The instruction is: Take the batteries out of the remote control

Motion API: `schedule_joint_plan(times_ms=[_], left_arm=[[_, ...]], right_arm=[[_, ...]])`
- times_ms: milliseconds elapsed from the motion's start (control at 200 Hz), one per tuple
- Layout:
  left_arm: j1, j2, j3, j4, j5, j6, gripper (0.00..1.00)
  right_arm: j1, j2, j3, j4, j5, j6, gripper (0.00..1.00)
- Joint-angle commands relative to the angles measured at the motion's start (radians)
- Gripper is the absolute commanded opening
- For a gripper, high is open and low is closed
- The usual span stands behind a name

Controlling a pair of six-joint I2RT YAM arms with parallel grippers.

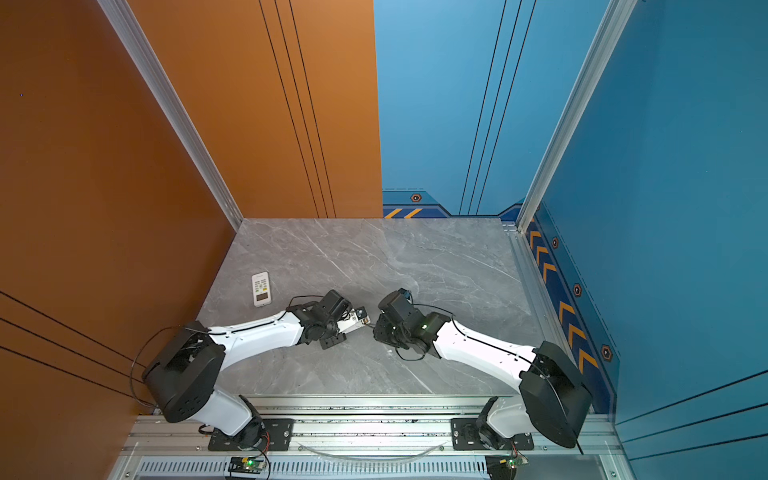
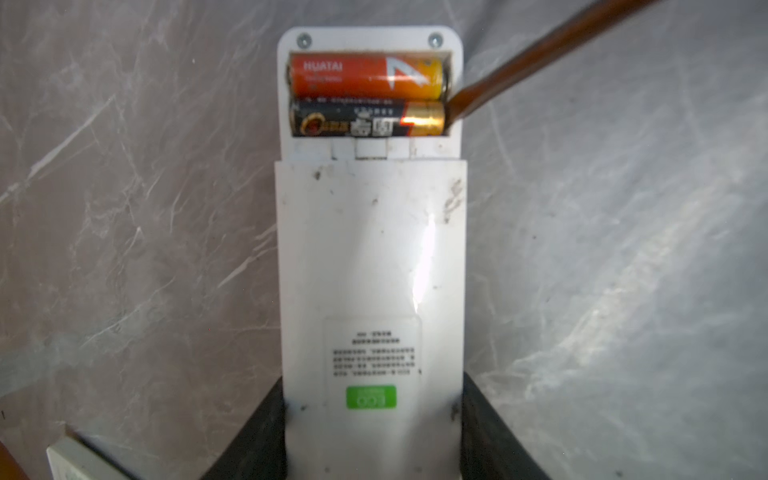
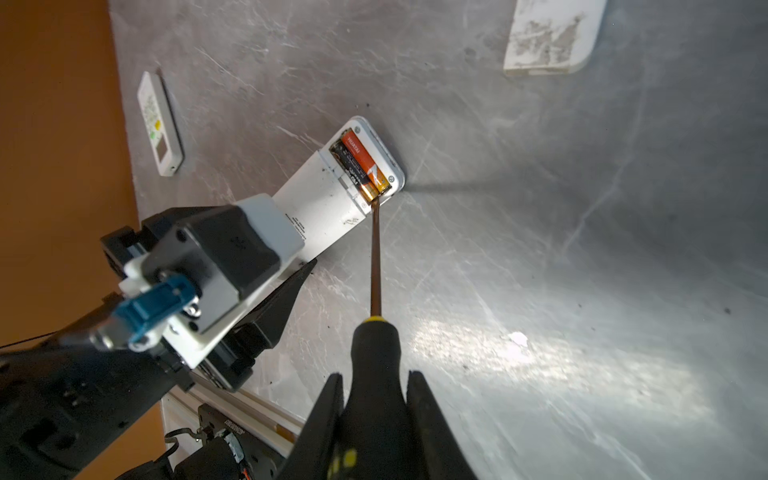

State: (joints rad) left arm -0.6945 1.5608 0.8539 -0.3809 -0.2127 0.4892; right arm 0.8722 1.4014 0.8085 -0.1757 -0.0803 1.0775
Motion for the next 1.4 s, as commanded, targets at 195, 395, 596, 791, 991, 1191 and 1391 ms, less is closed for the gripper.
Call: schedule_joint_plan(times_ms=[195, 395, 596, 791, 991, 1191, 1391], left_arm=[[-0.042, 0.049, 0.067, -0.163, 0.451, 0.105, 0.01], [-0.024, 0.065, 0.112, -0.197, 0.54, 0.106, 0.0], [0.009, 0.074, 0.13, -0.228, 0.594, 0.094, 0.0], [0.016, 0.112, 0.154, -0.245, 0.577, 0.069, 0.0], [0.019, 0.139, 0.17, -0.255, 0.563, 0.054, 0.0], [0.021, 0.166, 0.204, -0.269, 0.553, 0.044, 0.0], [0.014, 0.176, 0.206, -0.27, 0.527, 0.041, 0.0]], right_arm=[[0.057, 0.082, -0.21, 0.392, 0.08, 0.004, 0.0], [0.073, 0.039, -0.21, 0.433, 0.127, -0.019, 0.0], [0.075, -0.045, -0.251, 0.443, 0.174, -0.009, 0.0], [0.074, -0.115, -0.282, 0.472, 0.201, 0.001, 0.0], [0.074, -0.123, -0.312, 0.541, 0.198, 0.019, 0.0], [0.073, -0.142, -0.32, 0.579, 0.21, 0.027, 0.0], [0.068, -0.164, -0.321, 0.585, 0.224, 0.028, 0.0]])
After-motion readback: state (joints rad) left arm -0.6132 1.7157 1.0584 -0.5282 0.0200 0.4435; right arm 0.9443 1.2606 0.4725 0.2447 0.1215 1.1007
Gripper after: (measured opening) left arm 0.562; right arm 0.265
